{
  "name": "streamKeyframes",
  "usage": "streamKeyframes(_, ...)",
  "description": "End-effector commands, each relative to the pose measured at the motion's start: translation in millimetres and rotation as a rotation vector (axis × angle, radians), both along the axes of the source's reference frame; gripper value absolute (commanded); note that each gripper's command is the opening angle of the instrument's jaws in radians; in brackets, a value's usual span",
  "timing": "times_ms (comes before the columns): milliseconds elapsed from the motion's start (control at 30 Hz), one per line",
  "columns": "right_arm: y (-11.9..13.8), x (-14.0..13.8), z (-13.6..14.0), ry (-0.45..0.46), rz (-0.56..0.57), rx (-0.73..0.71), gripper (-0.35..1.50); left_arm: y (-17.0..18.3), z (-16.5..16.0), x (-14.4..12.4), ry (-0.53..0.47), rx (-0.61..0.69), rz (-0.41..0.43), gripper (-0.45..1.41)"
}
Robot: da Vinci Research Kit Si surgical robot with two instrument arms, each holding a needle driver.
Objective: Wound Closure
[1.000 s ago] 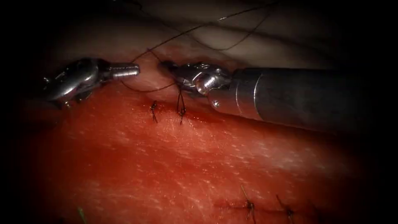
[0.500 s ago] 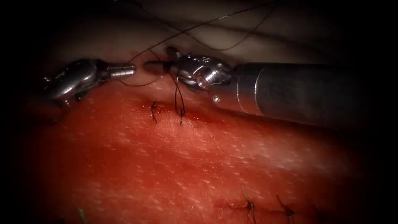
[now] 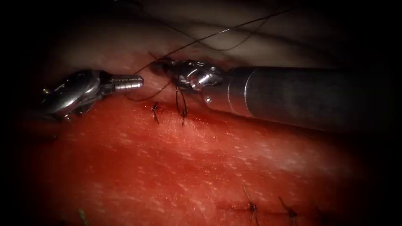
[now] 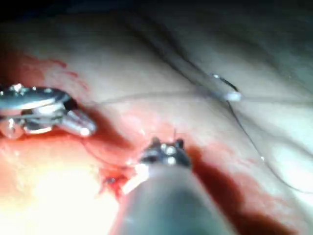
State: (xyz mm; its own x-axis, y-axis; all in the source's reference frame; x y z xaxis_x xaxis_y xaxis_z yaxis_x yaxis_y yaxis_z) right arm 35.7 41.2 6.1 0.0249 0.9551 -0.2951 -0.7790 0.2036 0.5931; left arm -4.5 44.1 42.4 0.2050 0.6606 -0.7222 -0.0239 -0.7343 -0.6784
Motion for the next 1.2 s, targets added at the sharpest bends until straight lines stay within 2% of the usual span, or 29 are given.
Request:
streamKeyframes(33, 0.3, 0.9, -0.2, -0.003, 0.021, 0.005, -0.35, -0.5, 0.6, -0.4, -0.001, 0.002, 0.001, -0.35)
streamKeyframes(233, 0.2, 0.4, -1.3, 0.009, 0.043, 0.035, -0.35, 0.5, 1.8, 0.3, 0.0, 0.0, 0.002, -0.35)
streamKeyframes(367, 0.5, -1.2, -3.5, 0.007, 0.068, 0.027, -0.35, 0.5, 2.9, 0.8, 0.01, -0.004, -0.007, -0.35)
streamKeyframes(400, 0.2, -2.0, -5.0, 0.016, 0.073, 0.024, -0.35, 0.4, 3.2, 0.8, 0.016, -0.007, -0.003, -0.35)
streamKeyframes(567, -1.9, -3.7, -8.1, 0.042, 0.087, 0.009, -0.35, 1.1, 4.7, 0.8, 0.054, -0.009, -0.006, -0.35)
streamKeyframes(667, -2.8, -4.2, -9.0, 0.052, 0.097, -0.002, -0.35, 2.0, 6.0, 0.9, 0.077, -0.012, -0.011, -0.35)
streamKeyframes(833, -4.9, -4.7, -9.7, 0.061, 0.095, -0.012, -0.35, 4.8, 9.0, 0.0, 0.18, -0.03, 0.005, -0.35)
streamKeyframes(867, -5.2, -4.8, -9.8, 0.061, 0.094, -0.013, -0.35, 5.6, 9.6, -0.4, 0.213, -0.058, 0.011, -0.35)
streamKeyframes(900, -5.5, -4.9, -10.0, 0.062, 0.092, -0.013, -0.35, 7.2, 10.5, -1.2, 0.301, -0.138, 0.035, -0.35)
streamKeyframes(1033, -6.1, -5.3, -10.4, 0.069, 0.097, -0.013, -0.35, 10.4, 12.1, -3.5, 0.44, -0.279, 0.078, -0.35)
streamKeyframes(1067, -6.4, -5.4, -10.6, 0.071, 0.097, -0.015, -0.35, 12.0, 12.9, -5.0, 0.502, -0.339, 0.104, -0.35)
streamKeyframes(1200, -7.0, -5.4, -11.0, 0.072, 0.096, -0.015, -0.35, 14.8, 14.3, -7.7, 0.587, -0.403, 0.135, -0.35)
